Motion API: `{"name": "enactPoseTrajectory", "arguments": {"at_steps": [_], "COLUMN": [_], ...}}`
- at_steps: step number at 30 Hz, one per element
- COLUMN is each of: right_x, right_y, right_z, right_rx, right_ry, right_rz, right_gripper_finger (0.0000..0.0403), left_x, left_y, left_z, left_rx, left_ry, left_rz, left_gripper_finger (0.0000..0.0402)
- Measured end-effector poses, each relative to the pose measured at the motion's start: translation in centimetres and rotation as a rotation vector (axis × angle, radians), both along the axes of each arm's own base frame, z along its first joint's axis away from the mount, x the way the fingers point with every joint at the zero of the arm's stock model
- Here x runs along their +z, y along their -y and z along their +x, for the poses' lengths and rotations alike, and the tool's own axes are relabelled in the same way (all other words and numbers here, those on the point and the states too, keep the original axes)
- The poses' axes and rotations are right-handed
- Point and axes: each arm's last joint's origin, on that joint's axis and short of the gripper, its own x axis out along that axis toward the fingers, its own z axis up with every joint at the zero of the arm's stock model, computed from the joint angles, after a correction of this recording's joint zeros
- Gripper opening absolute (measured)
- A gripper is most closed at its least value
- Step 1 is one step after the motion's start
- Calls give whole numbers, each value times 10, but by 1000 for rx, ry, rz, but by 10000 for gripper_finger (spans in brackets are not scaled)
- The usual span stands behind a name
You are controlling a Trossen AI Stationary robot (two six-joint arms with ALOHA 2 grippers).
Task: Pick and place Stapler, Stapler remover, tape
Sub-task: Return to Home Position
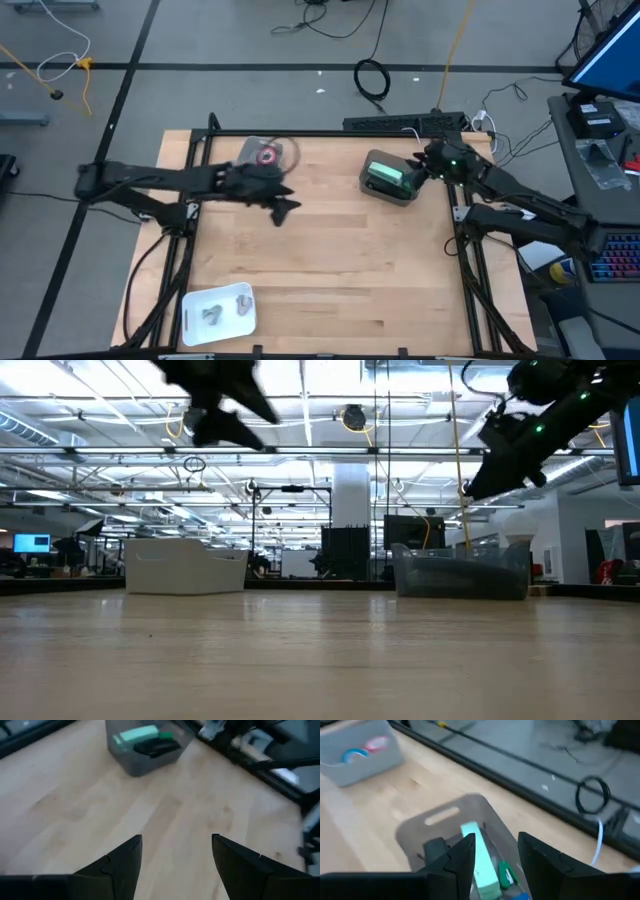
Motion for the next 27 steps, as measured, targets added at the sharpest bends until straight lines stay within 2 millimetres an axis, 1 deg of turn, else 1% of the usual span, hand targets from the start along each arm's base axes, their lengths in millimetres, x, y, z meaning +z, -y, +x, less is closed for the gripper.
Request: {"name": "enactPoseTrajectory", "arguments": {"at_steps": [3, 7, 10, 14, 19, 21, 24, 27], "right_x": [8, 16, 19, 20, 18, 17, 8, -8], "right_y": [-6, -13, -17, -23, -31, -33, -37, -40], "right_z": [-7, -16, -22, -30, -41, -45, -50, -54], "right_rx": [57, 70, 73, 72, 63, 60, 46, 32], "right_ry": [39, 82, 101, 107, 107, 135, 204, 273], "right_rz": [-46, -95, -115, -117, -97, -110, -118, -104], "right_gripper_finger": [140, 141, 141, 140, 141, 140, 140, 141], "left_x": [-3, -18, -32, -47, -62, -69, -79, -88], "left_y": [9, 18, 23, 25, 23, 22, 22, 21], "left_z": [-28, -61, -81, -102, -124, -132, -142, -150], "left_rx": [-8, -49, -77, -43, -31, -38, -45, -46], "left_ry": [129, 268, 311, 333, 441, 477, 517, 551], "left_rz": [17, 15, 15, 35, 75, 88, 97, 94], "left_gripper_finger": [244, 244, 244, 244, 244, 244, 244, 244]}}
